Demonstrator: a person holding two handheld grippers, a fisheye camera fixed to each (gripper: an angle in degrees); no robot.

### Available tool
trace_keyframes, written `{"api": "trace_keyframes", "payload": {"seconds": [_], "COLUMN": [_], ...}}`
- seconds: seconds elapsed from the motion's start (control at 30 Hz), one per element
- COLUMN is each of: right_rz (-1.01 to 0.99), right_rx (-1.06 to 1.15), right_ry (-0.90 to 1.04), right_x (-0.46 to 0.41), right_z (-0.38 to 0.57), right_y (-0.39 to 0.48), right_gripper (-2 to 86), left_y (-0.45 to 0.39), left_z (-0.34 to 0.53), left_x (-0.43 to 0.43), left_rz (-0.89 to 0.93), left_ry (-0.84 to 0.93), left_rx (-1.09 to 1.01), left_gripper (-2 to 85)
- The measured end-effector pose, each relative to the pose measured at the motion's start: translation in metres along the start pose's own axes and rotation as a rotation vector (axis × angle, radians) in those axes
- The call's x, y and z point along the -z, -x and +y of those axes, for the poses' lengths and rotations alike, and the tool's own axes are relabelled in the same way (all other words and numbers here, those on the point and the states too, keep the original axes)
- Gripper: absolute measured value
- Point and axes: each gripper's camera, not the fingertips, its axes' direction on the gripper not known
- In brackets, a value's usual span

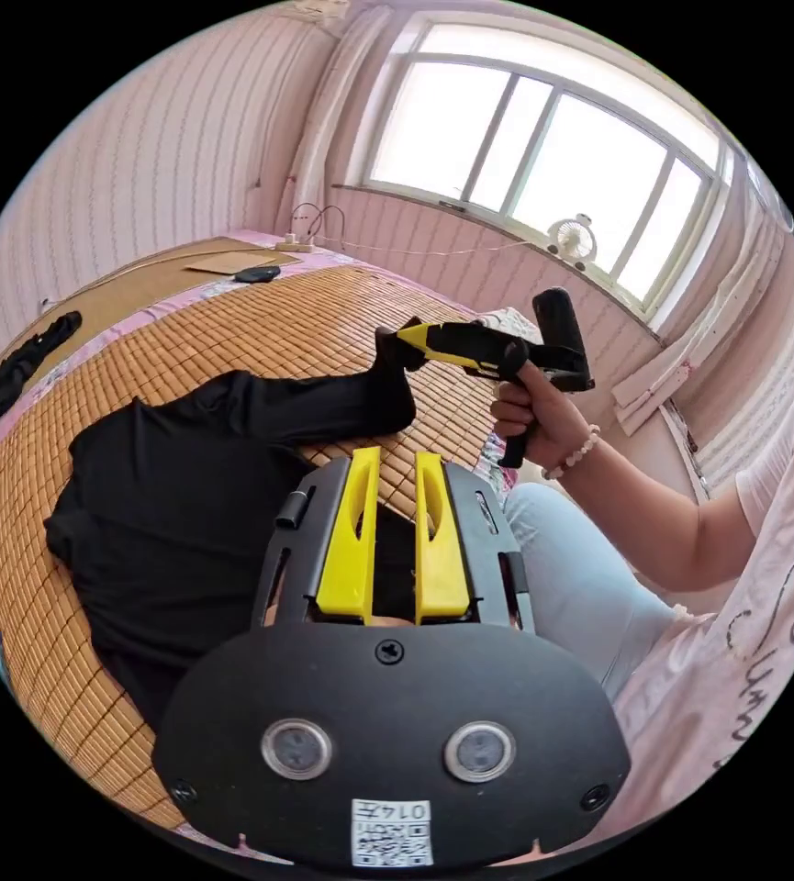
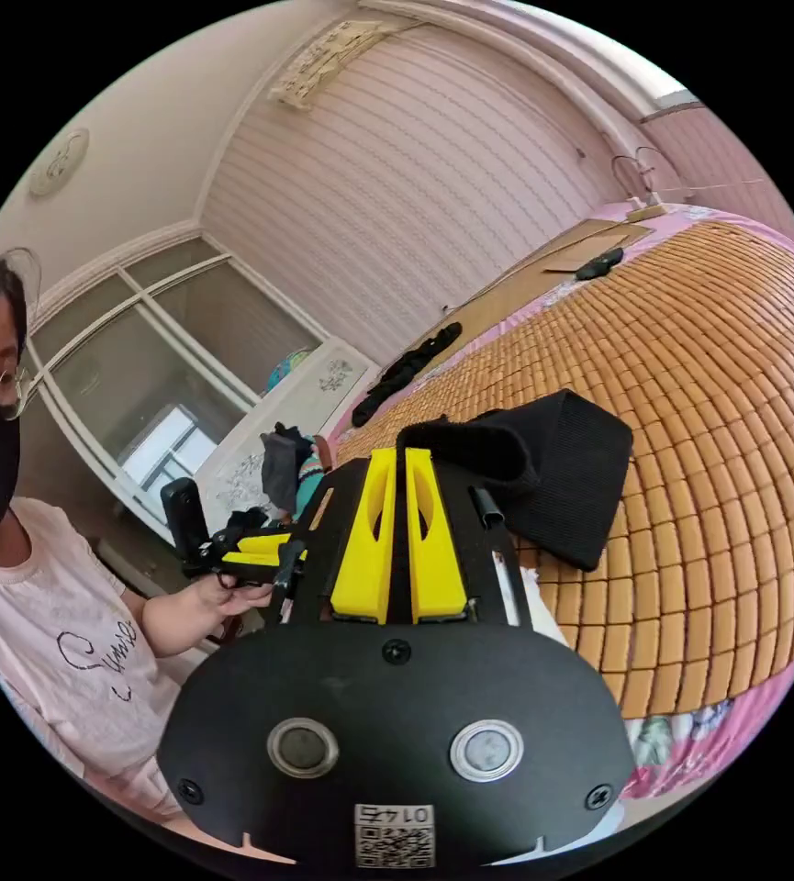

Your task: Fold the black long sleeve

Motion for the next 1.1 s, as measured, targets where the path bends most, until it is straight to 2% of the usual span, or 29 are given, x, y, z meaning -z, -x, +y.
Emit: {"api": "trace_keyframes", "payload": {"seconds": [0.13,0.2,0.3,0.37,0.5,0.6,0.7,0.83,0.87,1.0,1.1], "right_rz": [-0.142,-0.106,-0.034,-0.004,0.064,0.113,0.076,0.11,0.142,0.213,0.353], "right_rx": [0.173,0.201,0.199,0.193,0.263,0.318,0.347,0.308,0.282,0.204,0.188], "right_ry": [0.303,0.512,0.705,0.752,0.741,0.775,0.798,0.803,0.799,0.745,0.655], "right_x": [-0.099,-0.157,-0.204,-0.217,-0.224,-0.226,-0.218,-0.21,-0.209,-0.209,-0.205], "right_z": [0.016,0.049,0.087,0.098,0.097,0.096,0.098,0.098,0.098,0.079,0.047], "right_y": [0.059,0.075,0.08,0.083,0.104,0.12,0.131,0.126,0.12,0.1,0.077], "right_gripper": [0.9,0.9,1.0,1.2,1.7,2.2,2.7,3.1,3.3,4.3,6.0], "left_y": [0.053,0.068,0.086,0.091,0.084,0.068,0.046,0.025,0.027,0.039,0.042], "left_z": [0.066,0.098,0.143,0.16,0.154,0.135,0.117,0.104,0.107,0.119,0.129], "left_x": [0.061,0.07,0.076,0.074,0.07,0.062,0.058,0.03,0.021,0.014,0.033], "left_rz": [-0.109,-0.147,-0.125,-0.055,-0.053,-0.06,-0.078,-0.163,-0.22,-0.23,-0.217], "left_ry": [-0.016,0.025,0.044,0.027,0.022,0.068,0.071,0.182,0.223,0.294,0.247], "left_rx": [0.271,0.374,0.559,0.631,0.582,0.46,0.323,0.189,0.203,0.234,0.253], "left_gripper": [5.6,5.7,7.1,7.6,7.7,7.9,8.0,8.4,8.0,2.9,-0.5]}}
